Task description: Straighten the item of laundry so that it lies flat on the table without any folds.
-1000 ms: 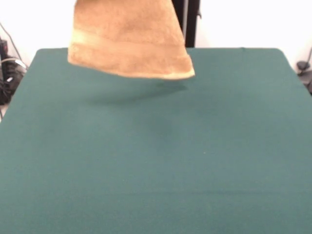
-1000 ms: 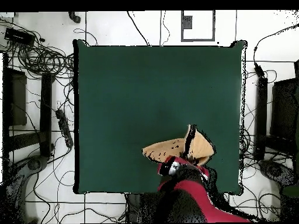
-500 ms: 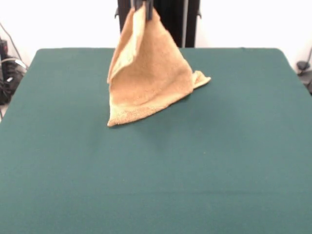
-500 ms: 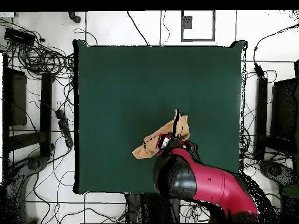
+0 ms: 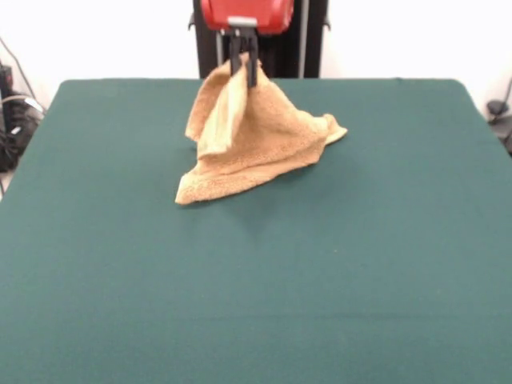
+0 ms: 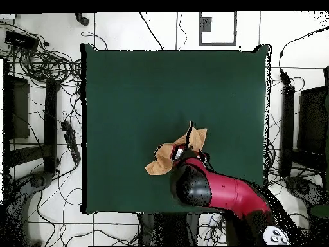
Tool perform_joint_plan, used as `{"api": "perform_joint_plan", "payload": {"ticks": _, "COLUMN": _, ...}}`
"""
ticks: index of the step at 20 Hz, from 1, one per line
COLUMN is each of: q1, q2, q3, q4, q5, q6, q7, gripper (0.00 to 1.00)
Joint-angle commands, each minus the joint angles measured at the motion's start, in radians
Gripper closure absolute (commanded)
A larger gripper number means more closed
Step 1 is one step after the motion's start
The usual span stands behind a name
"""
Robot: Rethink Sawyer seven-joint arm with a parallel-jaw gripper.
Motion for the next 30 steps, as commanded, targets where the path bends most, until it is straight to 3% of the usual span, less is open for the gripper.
{"api": "perform_joint_plan", "payload": {"ticks": 1, "q1": 0.093, "q2": 0.176, "q3": 0.060, "q4": -0.144, "q5": -0.010, "q6": -0.092, "q7": 0.103, "gripper": 1.00}}
{"api": "perform_joint_plan", "payload": {"ticks": 7, "q1": 0.160, "q2": 0.133, "q3": 0.045, "q4": -0.187, "q5": 0.043, "q6": -0.036, "q7": 0.127, "gripper": 1.00}}
{"api": "perform_joint_plan", "payload": {"ticks": 15, "q1": 0.215, "q2": 0.052, "q3": 0.062, "q4": -0.309, "q5": 0.121, "q6": 0.277, "q7": 0.095, "gripper": 1.00}}
{"api": "perform_joint_plan", "payload": {"ticks": 19, "q1": 0.234, "q2": 0.042, "q3": 0.057, "q4": -0.353, "q5": 0.135, "q6": 0.341, "q7": 0.104, "gripper": 1.00}}
{"api": "perform_joint_plan", "payload": {"ticks": 30, "q1": 0.259, "q2": 0.118, "q3": 0.081, "q4": -0.510, "q5": 0.187, "q6": 0.481, "q7": 0.112, "gripper": 1.00}}
